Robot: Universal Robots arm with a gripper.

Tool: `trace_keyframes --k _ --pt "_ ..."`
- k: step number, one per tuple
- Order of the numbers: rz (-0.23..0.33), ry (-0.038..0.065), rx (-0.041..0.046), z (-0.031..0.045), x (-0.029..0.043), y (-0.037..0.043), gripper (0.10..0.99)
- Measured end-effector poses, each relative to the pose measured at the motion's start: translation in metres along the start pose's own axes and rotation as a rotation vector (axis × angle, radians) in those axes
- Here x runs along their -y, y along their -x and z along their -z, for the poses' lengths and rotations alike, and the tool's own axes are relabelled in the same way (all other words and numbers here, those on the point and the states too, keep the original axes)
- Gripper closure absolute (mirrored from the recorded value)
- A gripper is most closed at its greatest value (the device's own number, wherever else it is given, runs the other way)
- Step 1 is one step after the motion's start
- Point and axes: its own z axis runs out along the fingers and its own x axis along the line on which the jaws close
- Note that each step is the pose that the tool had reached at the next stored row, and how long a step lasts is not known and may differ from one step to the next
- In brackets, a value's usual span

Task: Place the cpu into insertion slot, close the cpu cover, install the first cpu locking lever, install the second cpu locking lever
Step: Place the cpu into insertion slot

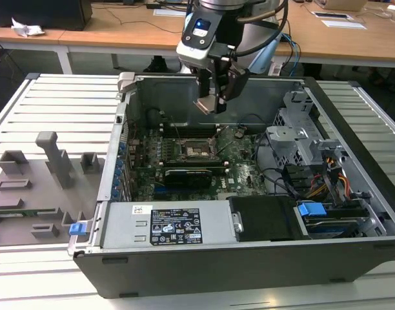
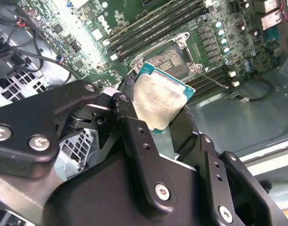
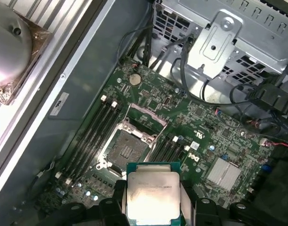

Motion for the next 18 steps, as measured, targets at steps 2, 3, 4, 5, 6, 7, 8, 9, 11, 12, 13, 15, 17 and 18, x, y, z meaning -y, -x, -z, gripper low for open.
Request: trace_keyframes --k 2,3,4,5,6,7,8,9,11,12,13,15,17,18 --pt "-0.029 0.000 0.0013 -0.0001 0.0000 0.0000 0.549" --pt "-0.046 0.000 0.0020 -0.0002 0.0000 0.0000 0.549" --pt "-0.065 0.001 0.0029 -0.0002 0.0000 0.0000 0.549" --pt "-0.083 0.001 0.0036 -0.0003 0.0000 0.0000 0.549" --pt "-0.091 0.001 0.0041 -0.0003 0.0000 0.0000 0.549" --pt "-0.099 0.001 0.0044 -0.0004 0.0000 0.0000 0.549" --pt "-0.120 0.001 0.0055 -0.0004 0.0000 0.0000 0.549" --pt "-0.139 0.001 0.0065 -0.0005 0.0000 0.0000 0.549" --pt "-0.188 0.001 0.0092 -0.0006 0.0000 0.0000 0.549" --pt "-0.212 0.001 0.0116 -0.0007 0.0000 0.0000 0.549" --pt "-0.231 0.001 0.0133 -0.0007 0.0001 0.0000 0.549" --pt "-0.252 0.001 0.0143 -0.0008 0.0003 -0.0002 0.549" --pt "-0.269 0.001 0.0153 -0.0011 0.0002 -0.0005 0.549" --pt "-0.273 0.001 0.0165 -0.0017 0.0001 -0.0007 0.549"
